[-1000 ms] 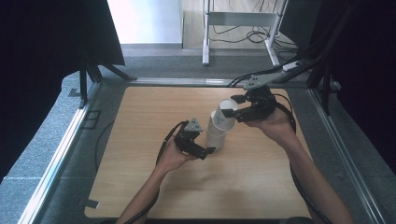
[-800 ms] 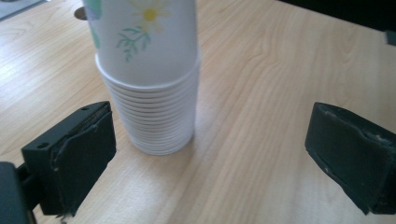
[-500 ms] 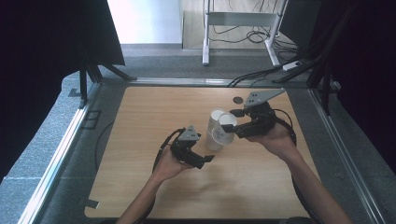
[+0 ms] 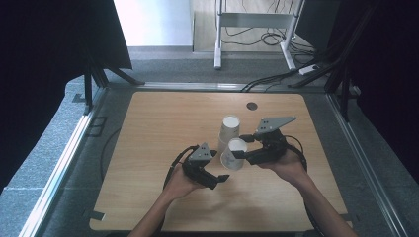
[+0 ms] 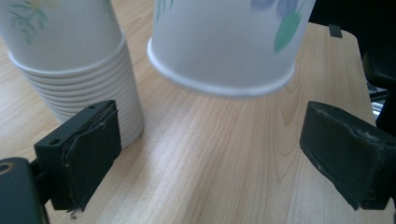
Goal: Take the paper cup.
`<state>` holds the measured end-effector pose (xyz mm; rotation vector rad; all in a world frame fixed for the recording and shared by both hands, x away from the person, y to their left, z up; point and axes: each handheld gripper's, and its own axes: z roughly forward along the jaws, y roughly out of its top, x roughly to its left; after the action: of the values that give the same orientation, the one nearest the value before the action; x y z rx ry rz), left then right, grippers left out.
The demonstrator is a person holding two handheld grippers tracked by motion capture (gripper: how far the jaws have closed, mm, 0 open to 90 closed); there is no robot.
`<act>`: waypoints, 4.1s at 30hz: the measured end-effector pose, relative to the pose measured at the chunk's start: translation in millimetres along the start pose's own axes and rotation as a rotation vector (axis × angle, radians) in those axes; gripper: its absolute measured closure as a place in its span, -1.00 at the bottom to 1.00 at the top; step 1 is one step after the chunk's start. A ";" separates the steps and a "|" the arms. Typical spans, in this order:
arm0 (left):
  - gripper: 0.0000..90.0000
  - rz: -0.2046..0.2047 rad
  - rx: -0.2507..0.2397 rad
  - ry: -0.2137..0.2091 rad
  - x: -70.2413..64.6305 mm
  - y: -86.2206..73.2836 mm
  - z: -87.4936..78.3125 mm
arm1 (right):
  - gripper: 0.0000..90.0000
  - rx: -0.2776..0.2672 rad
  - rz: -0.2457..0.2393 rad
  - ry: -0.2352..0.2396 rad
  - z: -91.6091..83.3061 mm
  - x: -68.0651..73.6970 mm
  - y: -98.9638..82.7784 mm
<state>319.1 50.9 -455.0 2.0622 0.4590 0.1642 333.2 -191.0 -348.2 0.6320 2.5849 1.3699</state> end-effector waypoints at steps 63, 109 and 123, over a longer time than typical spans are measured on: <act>-0.06 0.173 0.255 -0.021 -11.6 3.2 15.2 | -0.54 0.304 -0.184 0.077 38.4 12.1 -33.4; -0.71 0.040 0.047 -0.103 -0.6 -5.3 -8.3 | -0.18 0.092 -0.074 0.153 15.9 -0.5 -42.1; -0.76 0.055 0.000 -0.140 -5.1 -3.9 -4.8 | -0.18 -0.056 -0.007 0.213 13.3 -3.2 -66.9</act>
<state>311.9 54.5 -455.5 2.0716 0.3171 0.0518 320.7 -215.4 -410.7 0.4920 2.6942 1.5799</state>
